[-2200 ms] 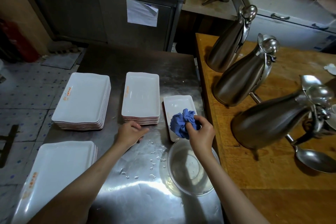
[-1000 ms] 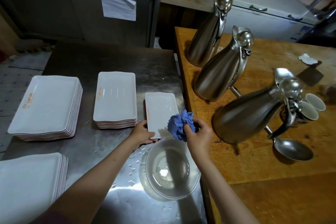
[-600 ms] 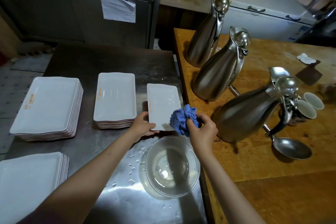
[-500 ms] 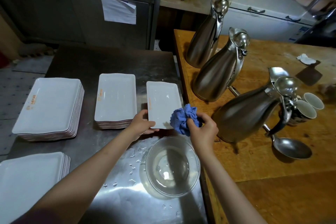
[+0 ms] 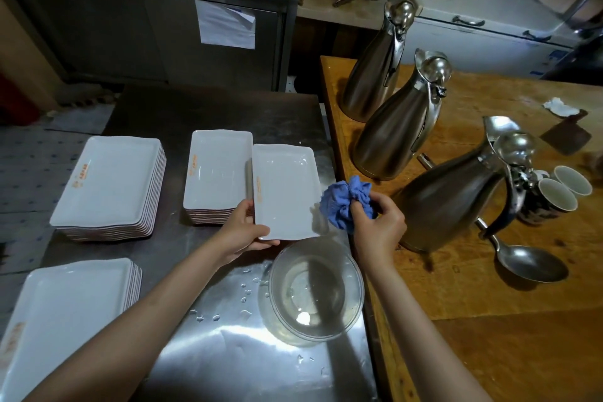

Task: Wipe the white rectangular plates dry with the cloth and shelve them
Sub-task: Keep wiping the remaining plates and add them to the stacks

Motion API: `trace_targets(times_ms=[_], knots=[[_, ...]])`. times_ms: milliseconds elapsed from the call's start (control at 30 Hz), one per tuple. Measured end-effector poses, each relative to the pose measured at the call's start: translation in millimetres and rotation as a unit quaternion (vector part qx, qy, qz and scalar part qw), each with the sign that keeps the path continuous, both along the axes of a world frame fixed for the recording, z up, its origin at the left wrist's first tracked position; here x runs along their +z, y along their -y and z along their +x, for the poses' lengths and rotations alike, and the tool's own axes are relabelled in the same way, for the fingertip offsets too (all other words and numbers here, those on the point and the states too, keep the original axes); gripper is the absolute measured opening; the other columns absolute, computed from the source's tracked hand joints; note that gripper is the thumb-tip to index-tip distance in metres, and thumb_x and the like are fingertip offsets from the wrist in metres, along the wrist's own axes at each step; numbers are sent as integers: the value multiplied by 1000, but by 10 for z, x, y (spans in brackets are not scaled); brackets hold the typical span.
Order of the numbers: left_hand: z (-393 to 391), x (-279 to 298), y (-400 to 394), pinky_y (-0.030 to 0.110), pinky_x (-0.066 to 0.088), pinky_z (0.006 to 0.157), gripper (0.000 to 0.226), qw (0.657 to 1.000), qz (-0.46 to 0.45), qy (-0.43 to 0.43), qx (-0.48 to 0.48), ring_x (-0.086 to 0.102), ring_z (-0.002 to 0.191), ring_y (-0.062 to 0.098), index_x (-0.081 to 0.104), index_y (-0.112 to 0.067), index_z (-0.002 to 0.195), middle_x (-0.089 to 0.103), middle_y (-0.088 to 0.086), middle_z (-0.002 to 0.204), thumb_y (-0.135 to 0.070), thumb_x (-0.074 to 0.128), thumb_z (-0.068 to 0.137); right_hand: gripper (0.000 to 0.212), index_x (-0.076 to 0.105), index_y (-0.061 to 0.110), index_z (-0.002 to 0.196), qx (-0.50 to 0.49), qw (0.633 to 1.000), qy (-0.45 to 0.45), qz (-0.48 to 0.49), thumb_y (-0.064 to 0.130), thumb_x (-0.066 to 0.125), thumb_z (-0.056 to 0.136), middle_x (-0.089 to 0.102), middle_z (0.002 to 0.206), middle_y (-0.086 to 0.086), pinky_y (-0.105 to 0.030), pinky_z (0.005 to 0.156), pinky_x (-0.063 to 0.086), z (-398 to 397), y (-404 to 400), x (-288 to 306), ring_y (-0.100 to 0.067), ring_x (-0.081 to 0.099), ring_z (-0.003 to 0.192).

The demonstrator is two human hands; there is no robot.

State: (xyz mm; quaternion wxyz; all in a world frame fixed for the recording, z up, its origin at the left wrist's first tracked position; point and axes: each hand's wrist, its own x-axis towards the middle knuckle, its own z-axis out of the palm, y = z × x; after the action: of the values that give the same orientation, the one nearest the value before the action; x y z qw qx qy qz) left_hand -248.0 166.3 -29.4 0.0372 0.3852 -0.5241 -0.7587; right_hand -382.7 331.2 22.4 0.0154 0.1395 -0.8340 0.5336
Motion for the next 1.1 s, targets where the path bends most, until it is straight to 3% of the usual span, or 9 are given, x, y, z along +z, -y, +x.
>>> trace_targets(times_ms=[67,167,267,500,700,867,967,1100], knots=[[91,-4,-57,41,58,77,54,1000,4,-2,-2,70,66,25,35,-18,123,67,8,98,18,47,86,21,67,11,104,3,1000,5,0,7,66,83,59,87,15,1,65,42,14,-20,-9,11,54,75],[219,-24,-157,36,60,65,60,1000,24,-19,3,71,67,23,38,-25,120,67,2,99,22,47,84,21,67,11,105,3,1000,9,9,6,66,84,58,90,14,0,64,43,36,-49,-45,8,55,75],[332,-66,-246,32,59,60,65,999,34,-29,6,70,74,26,41,-29,121,67,4,106,23,47,84,22,66,10,106,-3,1000,8,20,7,66,84,60,94,11,-8,68,47,47,-82,-97,4,55,76],[507,-185,-372,35,59,65,66,999,17,-33,8,69,90,26,45,-28,123,66,7,112,23,49,82,23,66,5,108,-15,999,2,39,6,64,85,62,93,3,-7,67,43,58,-179,-145,-7,58,82],[572,-251,-476,31,58,67,70,999,-40,-28,9,63,105,26,42,-29,125,64,7,114,23,52,80,23,66,6,108,-13,999,15,47,6,64,86,60,91,5,-2,59,42,96,-224,-162,-2,55,77],[575,-305,-521,46,55,86,71,993,-112,-27,15,62,109,24,43,-30,125,65,4,115,21,54,77,23,66,6,108,-8,998,26,58,6,64,85,58,90,6,-2,58,40,153,-240,-187,0,54,74],[572,-308,-547,42,56,84,70,987,-156,-26,16,62,109,19,42,-25,131,65,0,114,18,55,77,22,66,6,107,-6,998,29,57,5,64,85,59,90,4,-4,59,40,181,-239,-178,-1,52,73],[569,-321,-579,49,56,83,68,979,-201,-27,24,62,107,12,44,-28,129,65,-7,112,14,55,77,22,65,4,107,-5,998,33,56,3,63,85,57,90,5,-2,57,40,198,-250,-161,-3,53,77]])
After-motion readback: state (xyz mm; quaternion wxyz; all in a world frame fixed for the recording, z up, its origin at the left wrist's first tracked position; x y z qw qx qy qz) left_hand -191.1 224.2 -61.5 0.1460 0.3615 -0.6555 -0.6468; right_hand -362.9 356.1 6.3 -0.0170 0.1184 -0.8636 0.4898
